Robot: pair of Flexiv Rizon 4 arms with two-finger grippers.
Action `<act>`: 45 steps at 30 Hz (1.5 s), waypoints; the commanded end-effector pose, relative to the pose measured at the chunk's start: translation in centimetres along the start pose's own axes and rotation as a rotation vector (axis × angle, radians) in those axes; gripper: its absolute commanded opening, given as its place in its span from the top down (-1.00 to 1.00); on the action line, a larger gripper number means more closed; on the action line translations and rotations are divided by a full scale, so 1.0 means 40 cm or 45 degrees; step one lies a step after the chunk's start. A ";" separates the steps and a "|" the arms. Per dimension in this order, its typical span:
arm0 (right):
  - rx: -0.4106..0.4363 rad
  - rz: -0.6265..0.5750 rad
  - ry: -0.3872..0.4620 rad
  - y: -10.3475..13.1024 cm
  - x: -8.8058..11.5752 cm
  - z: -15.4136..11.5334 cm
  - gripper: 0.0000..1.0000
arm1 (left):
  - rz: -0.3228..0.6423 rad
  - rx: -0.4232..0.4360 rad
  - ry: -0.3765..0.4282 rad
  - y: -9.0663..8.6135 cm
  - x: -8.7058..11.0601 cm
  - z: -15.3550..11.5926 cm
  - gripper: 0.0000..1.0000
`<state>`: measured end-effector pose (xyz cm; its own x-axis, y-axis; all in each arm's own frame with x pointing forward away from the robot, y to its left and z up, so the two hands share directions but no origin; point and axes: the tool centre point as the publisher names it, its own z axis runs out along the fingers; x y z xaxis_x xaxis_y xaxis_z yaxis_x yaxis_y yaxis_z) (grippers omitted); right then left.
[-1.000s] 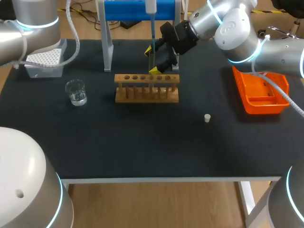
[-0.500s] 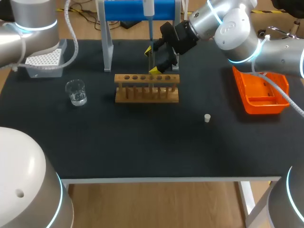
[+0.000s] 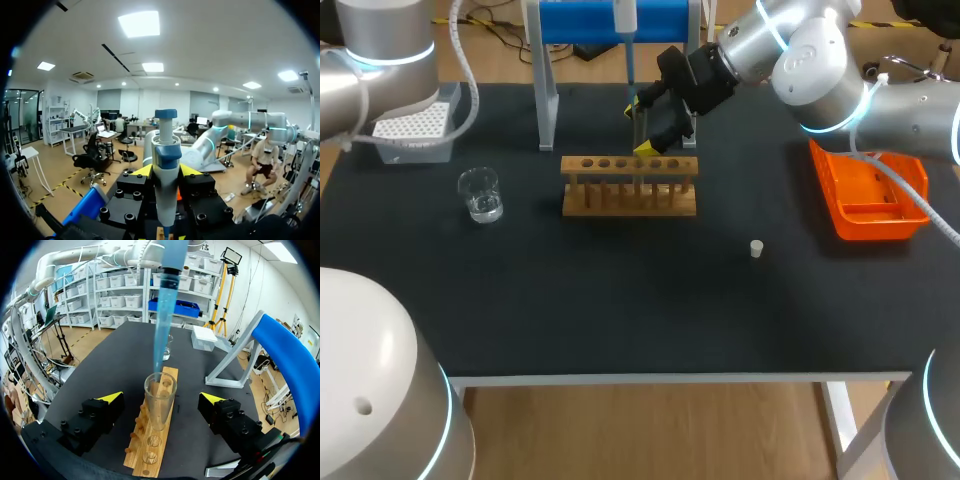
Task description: Invert the test tube, pick up the pipette, mount the tip to pipette, aspirate from beaker and dispense into the tube, eject the tip, return the pipette, and cap with the stopper.
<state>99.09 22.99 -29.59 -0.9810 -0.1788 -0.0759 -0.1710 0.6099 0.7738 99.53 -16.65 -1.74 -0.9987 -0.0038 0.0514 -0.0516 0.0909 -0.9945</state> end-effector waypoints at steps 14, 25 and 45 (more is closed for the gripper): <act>0.003 0.000 0.006 0.000 -0.003 -0.003 -1.00 | -0.001 -0.012 0.015 -0.050 -0.015 0.005 1.00; 0.003 0.000 0.006 0.000 -0.003 -0.003 -1.00 | 0.013 -0.030 0.034 -0.074 -0.015 0.028 1.00; 0.003 0.000 0.006 0.000 -0.003 -0.003 -1.00 | -0.057 0.006 0.037 -0.010 -0.024 0.027 1.00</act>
<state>99.07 22.99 -29.59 -0.9810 -0.1786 -0.0760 -0.1710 0.6101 0.7737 100.45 -17.95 -1.50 -0.9952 0.0148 0.0968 -0.0952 0.0824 -0.9920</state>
